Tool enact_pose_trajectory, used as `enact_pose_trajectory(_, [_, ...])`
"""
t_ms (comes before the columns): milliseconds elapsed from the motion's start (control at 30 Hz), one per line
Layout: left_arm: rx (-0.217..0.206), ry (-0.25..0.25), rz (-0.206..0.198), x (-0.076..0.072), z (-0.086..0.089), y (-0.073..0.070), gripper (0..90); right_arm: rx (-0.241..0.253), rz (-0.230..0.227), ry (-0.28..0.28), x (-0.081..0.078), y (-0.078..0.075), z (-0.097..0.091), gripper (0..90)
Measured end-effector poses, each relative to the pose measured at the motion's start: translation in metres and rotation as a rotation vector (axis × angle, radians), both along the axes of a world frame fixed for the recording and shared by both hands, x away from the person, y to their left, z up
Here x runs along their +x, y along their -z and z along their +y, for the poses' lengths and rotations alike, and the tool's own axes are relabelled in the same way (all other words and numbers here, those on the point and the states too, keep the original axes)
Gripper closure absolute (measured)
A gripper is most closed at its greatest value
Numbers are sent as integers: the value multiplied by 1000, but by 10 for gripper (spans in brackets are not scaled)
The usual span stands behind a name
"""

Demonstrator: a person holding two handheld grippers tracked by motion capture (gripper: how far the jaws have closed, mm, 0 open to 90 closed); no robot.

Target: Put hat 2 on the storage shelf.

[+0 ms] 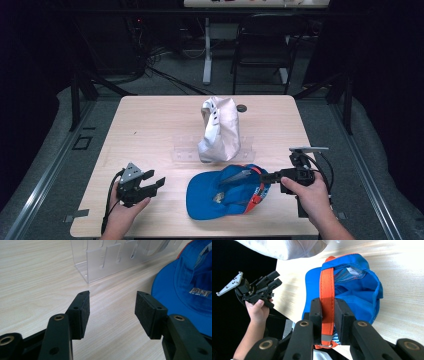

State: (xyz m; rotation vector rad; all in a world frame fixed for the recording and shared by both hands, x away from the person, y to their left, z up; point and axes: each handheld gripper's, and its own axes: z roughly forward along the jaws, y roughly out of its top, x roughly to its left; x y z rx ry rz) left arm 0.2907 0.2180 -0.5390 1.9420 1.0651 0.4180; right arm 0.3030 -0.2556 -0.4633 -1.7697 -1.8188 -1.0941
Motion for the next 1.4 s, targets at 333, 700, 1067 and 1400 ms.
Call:
enact_pose_trajectory(333, [2, 3, 0, 0, 0, 0, 462, -24, 11, -13, 5, -27, -2, 778])
enact_pose_trajectory(700, [10, 17, 0, -1, -3, 0, 462, 3, 12, -11, 10, -62, 1, 778])
enact_pose_trajectory(1067, [-5, 55, -14, -4, -19, -6, 462, 41, -4, -30, 14, -96, 6, 779])
enact_pose_trajectory(1400, [-1, 171, -28, -13, -57, -15, 464, 64, -33, -9, 16, -113, 2, 779])
